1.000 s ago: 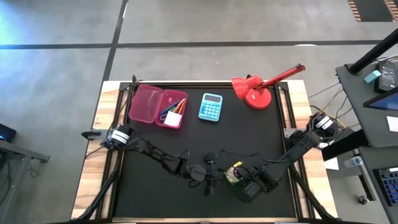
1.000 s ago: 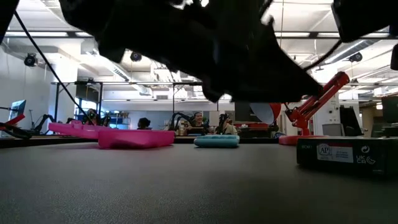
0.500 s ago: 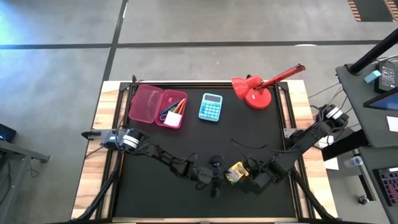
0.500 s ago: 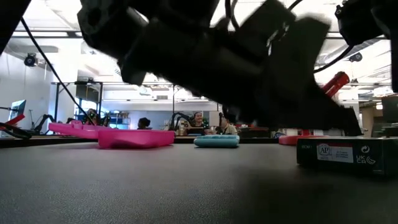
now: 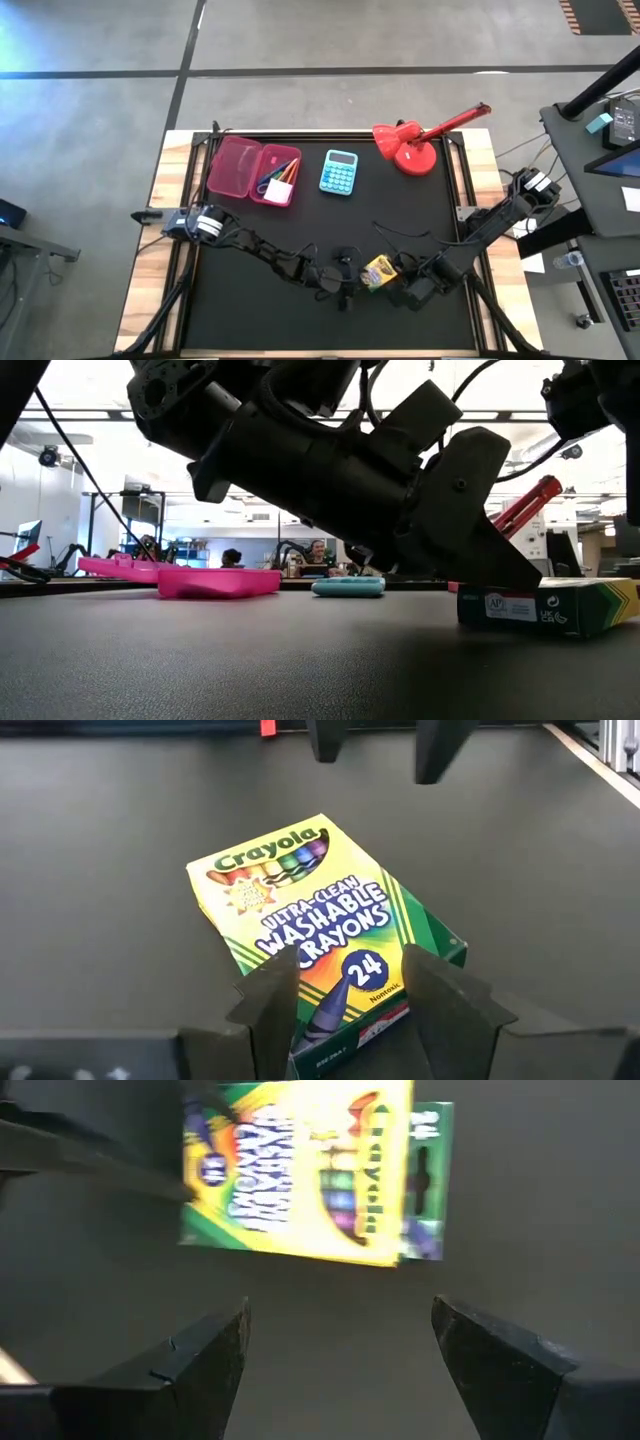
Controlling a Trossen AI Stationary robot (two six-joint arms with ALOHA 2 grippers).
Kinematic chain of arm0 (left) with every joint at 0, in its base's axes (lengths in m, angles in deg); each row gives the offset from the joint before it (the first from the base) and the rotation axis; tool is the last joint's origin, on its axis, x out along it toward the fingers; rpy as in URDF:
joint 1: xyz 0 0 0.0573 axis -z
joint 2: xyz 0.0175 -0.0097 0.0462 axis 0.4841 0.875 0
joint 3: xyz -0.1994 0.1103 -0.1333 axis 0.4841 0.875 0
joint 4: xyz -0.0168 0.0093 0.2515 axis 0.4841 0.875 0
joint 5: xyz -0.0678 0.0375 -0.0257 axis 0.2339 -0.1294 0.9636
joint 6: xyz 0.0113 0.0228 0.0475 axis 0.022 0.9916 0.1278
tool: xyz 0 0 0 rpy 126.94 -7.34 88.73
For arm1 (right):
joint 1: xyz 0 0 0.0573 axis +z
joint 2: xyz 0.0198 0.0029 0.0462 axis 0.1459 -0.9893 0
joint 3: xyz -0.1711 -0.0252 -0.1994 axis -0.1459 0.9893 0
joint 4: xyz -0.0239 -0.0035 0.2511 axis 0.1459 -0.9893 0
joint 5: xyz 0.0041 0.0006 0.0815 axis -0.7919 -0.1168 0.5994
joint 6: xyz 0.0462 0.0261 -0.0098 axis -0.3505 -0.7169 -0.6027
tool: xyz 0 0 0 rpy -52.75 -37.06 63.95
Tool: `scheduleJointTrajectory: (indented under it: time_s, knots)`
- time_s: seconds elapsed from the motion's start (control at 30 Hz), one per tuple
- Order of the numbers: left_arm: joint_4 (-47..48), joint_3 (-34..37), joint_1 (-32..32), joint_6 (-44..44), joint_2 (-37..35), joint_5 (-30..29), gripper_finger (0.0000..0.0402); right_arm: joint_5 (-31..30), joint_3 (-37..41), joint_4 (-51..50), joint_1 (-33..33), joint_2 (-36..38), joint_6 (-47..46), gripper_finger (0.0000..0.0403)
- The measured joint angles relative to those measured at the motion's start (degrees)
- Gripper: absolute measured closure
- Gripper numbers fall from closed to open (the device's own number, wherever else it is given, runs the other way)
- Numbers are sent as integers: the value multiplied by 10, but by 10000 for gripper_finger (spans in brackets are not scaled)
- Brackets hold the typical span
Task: Pack school essentials
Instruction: Put the yellow crayon box into the pink supply box
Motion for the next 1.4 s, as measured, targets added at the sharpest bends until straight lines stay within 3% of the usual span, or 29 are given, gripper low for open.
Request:
scheduleJointTrajectory:
  time_s: [0.2, 0.43, 0.77, 0.93, 1.23, 1.4]
  knots:
    - [7, 1, 4, -2, -2, 0, 238, -6, 0, -55, -10, 0, 6, 101]
    - [18, 2, 9, -2, -2, 1, 238, -19, 13, -41, -52, 11, 34, 101]
    - [40, 11, 23, -3, -10, 3, 238, 4, 74, 96, -111, 46, 64, 101]
    - [41, 12, 32, -2, -10, 3, 238, 5, 121, 202, -115, 44, 52, 101]
    - [36, 28, 41, -3, -11, 0, 238, 20, 164, 242, -115, 40, 27, 101]
    - [31, 34, 43, -3, -11, -5, 238, 31, 200, 360, -115, 40, 21, 101]
